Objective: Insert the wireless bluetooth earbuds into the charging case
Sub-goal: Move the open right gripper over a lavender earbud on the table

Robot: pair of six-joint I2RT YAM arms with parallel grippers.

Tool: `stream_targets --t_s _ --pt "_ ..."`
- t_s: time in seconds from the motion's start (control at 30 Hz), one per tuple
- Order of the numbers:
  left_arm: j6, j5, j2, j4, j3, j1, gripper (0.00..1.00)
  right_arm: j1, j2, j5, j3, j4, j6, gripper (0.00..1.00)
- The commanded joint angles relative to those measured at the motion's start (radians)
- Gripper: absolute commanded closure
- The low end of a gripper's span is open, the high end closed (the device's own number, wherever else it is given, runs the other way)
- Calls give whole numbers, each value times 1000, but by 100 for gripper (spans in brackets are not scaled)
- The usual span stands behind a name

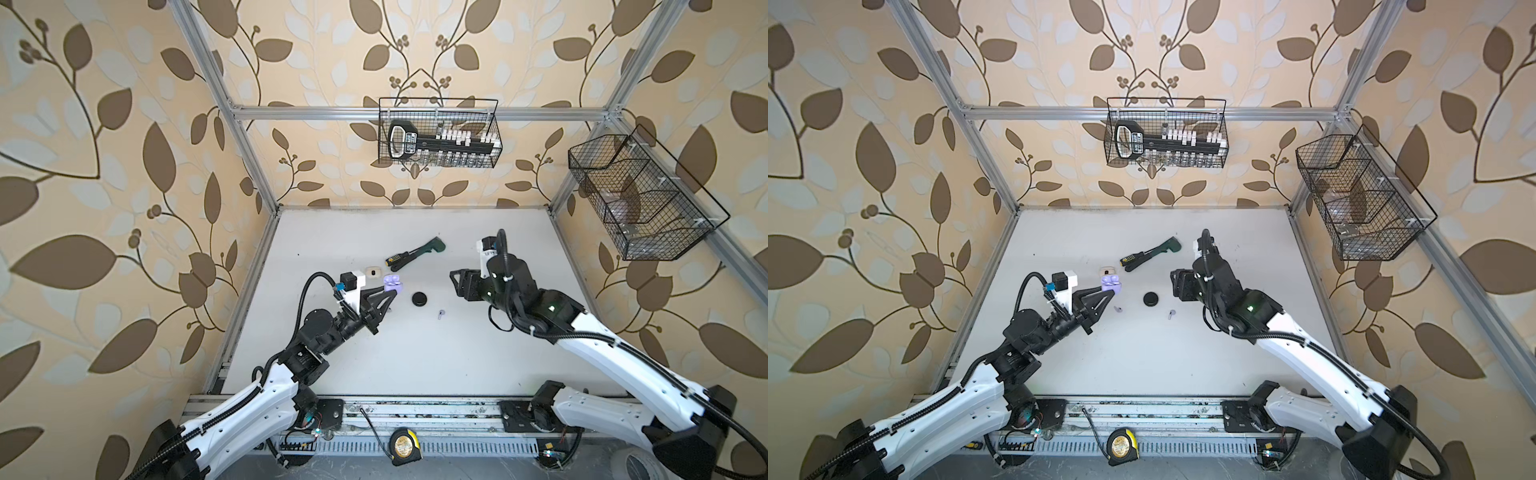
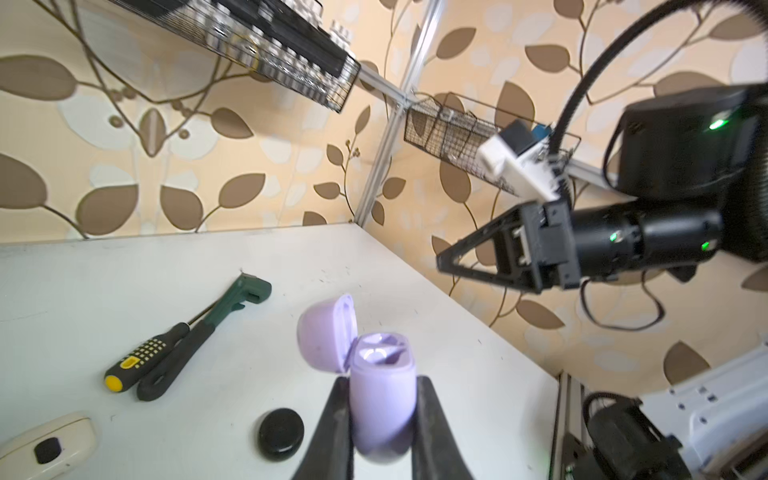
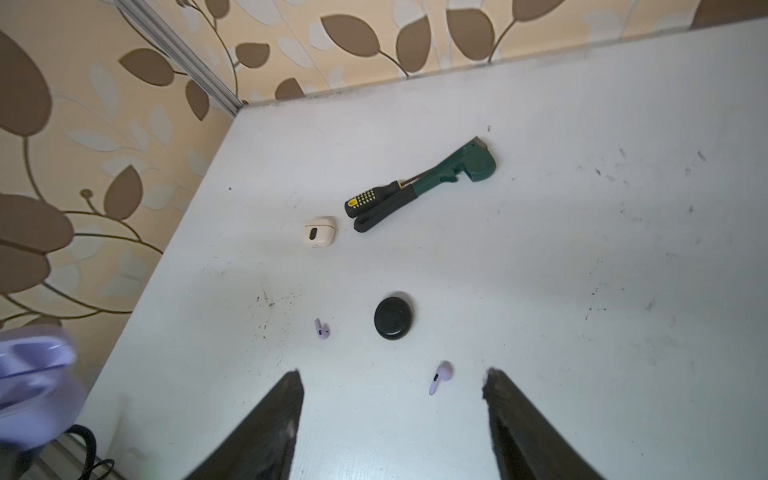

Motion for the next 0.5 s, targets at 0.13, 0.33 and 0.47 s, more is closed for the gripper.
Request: stream_targets --t_s 0.13,0.33,0.47 --pt "136 -300 235 423 -111 -5 100 -34 201 -145 27 88 -16 36" --pt "342 -234 554 751 -149 3 100 -2 364 -109 66 97 -17 40" --pt "364 -127 607 779 -125 4 100 16 392 -25 3 108 -24 41"
